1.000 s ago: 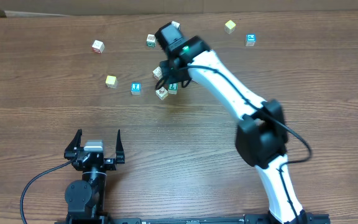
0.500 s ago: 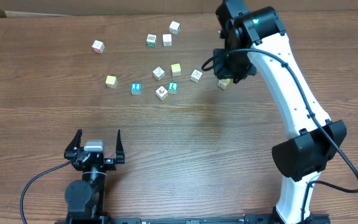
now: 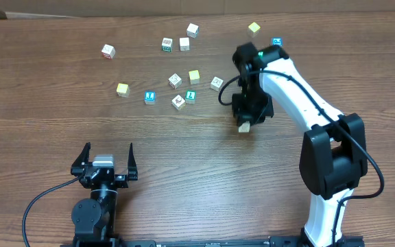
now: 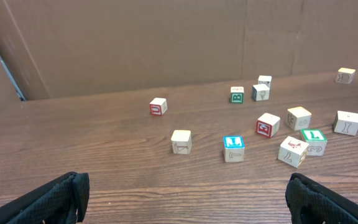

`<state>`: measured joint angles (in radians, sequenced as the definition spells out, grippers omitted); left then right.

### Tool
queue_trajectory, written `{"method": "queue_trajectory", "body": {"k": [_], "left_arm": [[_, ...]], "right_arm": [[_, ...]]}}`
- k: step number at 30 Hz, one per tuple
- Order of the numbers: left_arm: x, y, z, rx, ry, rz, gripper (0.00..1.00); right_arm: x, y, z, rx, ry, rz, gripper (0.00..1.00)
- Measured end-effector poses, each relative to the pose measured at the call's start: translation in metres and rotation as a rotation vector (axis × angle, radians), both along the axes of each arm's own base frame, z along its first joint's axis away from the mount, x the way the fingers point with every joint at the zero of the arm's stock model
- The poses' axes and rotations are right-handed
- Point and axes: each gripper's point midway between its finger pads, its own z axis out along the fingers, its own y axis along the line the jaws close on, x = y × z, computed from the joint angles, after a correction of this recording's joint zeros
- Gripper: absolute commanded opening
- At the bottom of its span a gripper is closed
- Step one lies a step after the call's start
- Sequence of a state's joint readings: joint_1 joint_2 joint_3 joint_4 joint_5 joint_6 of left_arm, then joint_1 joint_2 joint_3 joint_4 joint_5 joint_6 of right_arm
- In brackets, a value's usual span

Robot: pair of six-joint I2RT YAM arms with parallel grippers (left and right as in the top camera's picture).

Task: Form a circle
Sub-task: 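Carry the pretzel block toward the front and lower it onto the table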

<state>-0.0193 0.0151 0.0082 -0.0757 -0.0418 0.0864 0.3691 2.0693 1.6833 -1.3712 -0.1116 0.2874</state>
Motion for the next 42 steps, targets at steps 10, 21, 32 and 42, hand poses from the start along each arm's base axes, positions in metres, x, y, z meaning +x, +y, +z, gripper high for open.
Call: {"method": "queue_trajectory", "body": {"k": [10, 21, 32, 42], "left_arm": [[0.0, 0.0, 0.0, 0.0, 0.0, 0.0, 1.0], [0.0, 0.0, 0.0, 0.0, 0.0, 0.0, 1.0], [0.0, 0.0, 0.0, 0.0, 0.0, 0.0, 1.0], [0.0, 0.0, 0.0, 0.0, 0.0, 0.0, 1.0]], "right_arm": [[-0.013, 0.017, -0.033, 0.104, 0.031, -0.01, 0.39], [-0.024, 0.019, -0.051, 0.12, 0.049, -0.005, 0.59], [-0.002, 0.029, -0.026, 0.148, -0.01, 0.007, 1.0], [-0.001, 0.021, -0.005, 0.138, -0.014, -0.016, 0.29]]}}
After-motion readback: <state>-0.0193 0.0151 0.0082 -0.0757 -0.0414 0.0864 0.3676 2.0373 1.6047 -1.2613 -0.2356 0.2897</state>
